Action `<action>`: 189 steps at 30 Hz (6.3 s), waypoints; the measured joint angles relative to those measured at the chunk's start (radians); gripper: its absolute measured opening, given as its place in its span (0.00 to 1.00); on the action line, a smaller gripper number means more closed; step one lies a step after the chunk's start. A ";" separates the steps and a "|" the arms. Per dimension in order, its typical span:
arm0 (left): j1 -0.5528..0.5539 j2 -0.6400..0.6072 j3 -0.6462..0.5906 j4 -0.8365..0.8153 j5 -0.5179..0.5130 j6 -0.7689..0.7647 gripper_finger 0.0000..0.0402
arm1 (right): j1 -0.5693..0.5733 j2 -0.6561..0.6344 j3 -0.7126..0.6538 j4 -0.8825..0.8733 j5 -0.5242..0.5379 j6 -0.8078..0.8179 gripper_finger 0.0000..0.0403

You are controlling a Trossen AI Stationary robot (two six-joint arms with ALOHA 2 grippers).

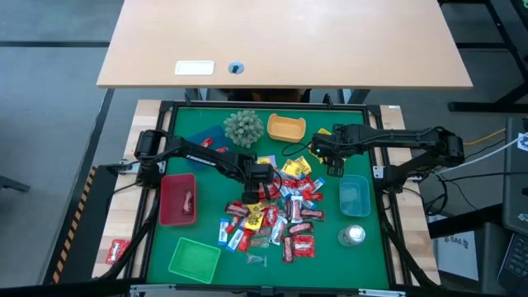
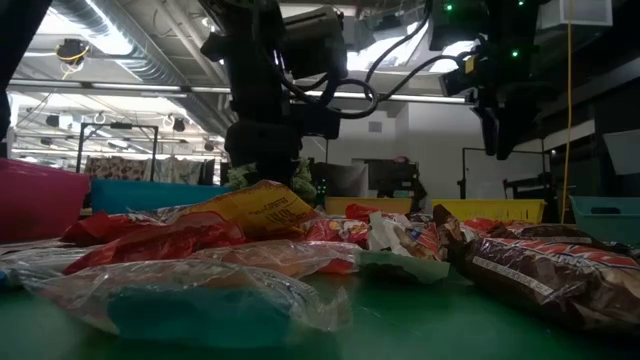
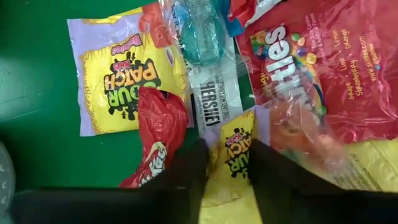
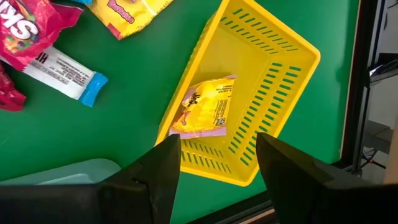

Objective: Sort candy
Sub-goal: Put the yellow candy into the yellow bin, then put the red chocolate into the blue bin

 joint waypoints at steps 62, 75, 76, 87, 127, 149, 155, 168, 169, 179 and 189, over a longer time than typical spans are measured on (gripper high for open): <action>-0.082 -0.057 0.455 -0.021 -0.476 0.051 0.00 | 0.001 0.000 0.000 0.811 -0.570 0.040 0.52; -0.083 -0.057 0.456 -0.006 -0.479 0.043 0.00 | 0.001 0.001 0.000 0.857 -0.556 0.047 0.43; -0.083 -0.057 0.456 -0.004 -0.479 0.043 0.00 | 0.001 0.001 0.000 0.858 -0.547 0.047 0.40; -0.088 -0.057 0.456 0.001 -0.475 0.044 0.00 | 0.000 0.001 0.000 0.859 -0.526 0.045 0.03; -0.106 -0.082 0.457 -0.156 -0.494 0.127 0.30 | -0.136 0.000 0.001 0.473 -0.295 -0.017 0.00; -0.092 -0.187 -0.118 -0.009 -0.229 -0.150 0.30 | -0.279 -0.265 -0.246 0.323 -0.265 -0.116 0.00; -0.065 -0.187 -0.135 0.039 -0.229 -0.143 0.30 | -0.295 -0.268 -0.273 0.327 -0.277 -0.116 0.00; -0.062 -0.185 -0.135 0.055 -0.234 -0.132 0.30 | -0.294 -0.253 -0.275 0.337 -0.278 -0.113 0.12; -0.062 -0.185 -0.135 0.055 -0.234 -0.132 0.30 | -0.294 -0.253 -0.275 0.337 -0.277 -0.113 0.15; 0.002 -0.185 -0.135 0.055 -0.160 -0.140 0.40 | -0.294 -0.253 -0.275 0.337 -0.198 -0.112 0.46; 0.113 -0.184 -0.135 0.054 -0.041 0.017 0.49 | -0.294 -0.253 -0.275 0.337 -0.199 -0.112 0.52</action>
